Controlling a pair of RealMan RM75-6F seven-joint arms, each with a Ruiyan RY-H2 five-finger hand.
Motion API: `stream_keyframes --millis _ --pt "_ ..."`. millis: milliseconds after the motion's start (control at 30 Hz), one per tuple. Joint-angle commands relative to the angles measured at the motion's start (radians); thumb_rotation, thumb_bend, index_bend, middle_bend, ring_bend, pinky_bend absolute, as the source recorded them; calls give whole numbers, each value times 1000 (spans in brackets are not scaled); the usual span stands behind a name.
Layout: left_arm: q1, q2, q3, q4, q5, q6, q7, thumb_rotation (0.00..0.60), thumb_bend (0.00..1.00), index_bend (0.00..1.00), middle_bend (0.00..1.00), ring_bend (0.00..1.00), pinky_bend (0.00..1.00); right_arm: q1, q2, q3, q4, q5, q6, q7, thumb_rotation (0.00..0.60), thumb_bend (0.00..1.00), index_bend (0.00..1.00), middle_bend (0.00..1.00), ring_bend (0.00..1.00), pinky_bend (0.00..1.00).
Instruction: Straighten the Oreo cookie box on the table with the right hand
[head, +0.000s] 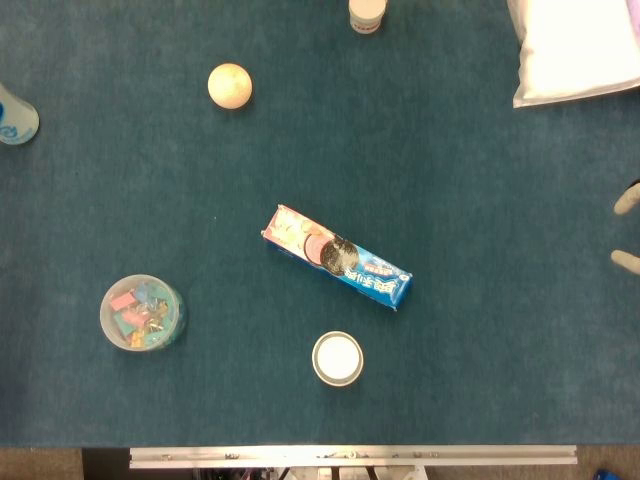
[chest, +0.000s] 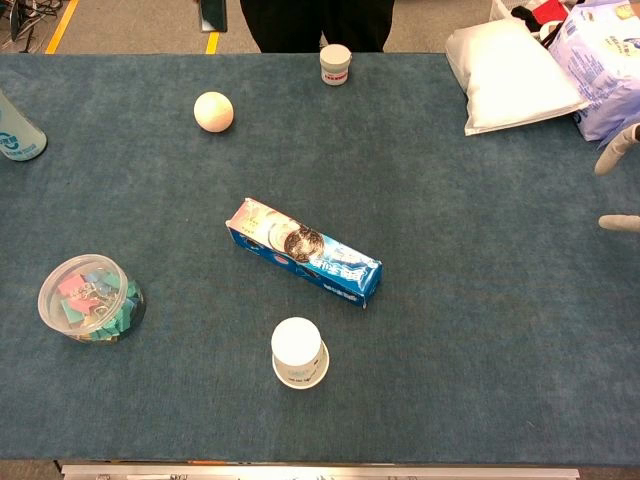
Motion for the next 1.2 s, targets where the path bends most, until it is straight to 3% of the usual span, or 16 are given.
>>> stream_keyframes --millis 33,400,700,867,1200 --pt "-1 0 -1 -3 7 4 -4 600 276 680 557 374 495 -1 3 -3 -2 -4 3 -2 600 77 478 428 261 199" --pt "-10 -10 2 12 2 -25 1 600 277 680 557 373 495 -19 15 2 -25 -4 46 -8 600 76 478 428 261 199" --pt "-11 -8 5 10 15 -22 -8 600 277 680 557 374 495 -29 -6 -27 -49 -42 56 -46 600 54 479 428 261 199" --pt "-11 -6 1 10 9 -21 -12 600 277 680 557 374 495 -36 -51 -28 -31 -56 78 -43 600 4 478 419 262 199" --pt "-11 -5 -3 7 10 -16 -19 600 276 680 557 374 495 -21 -180 -27 22 -114 107 -59 600 0 478 405 269 199"
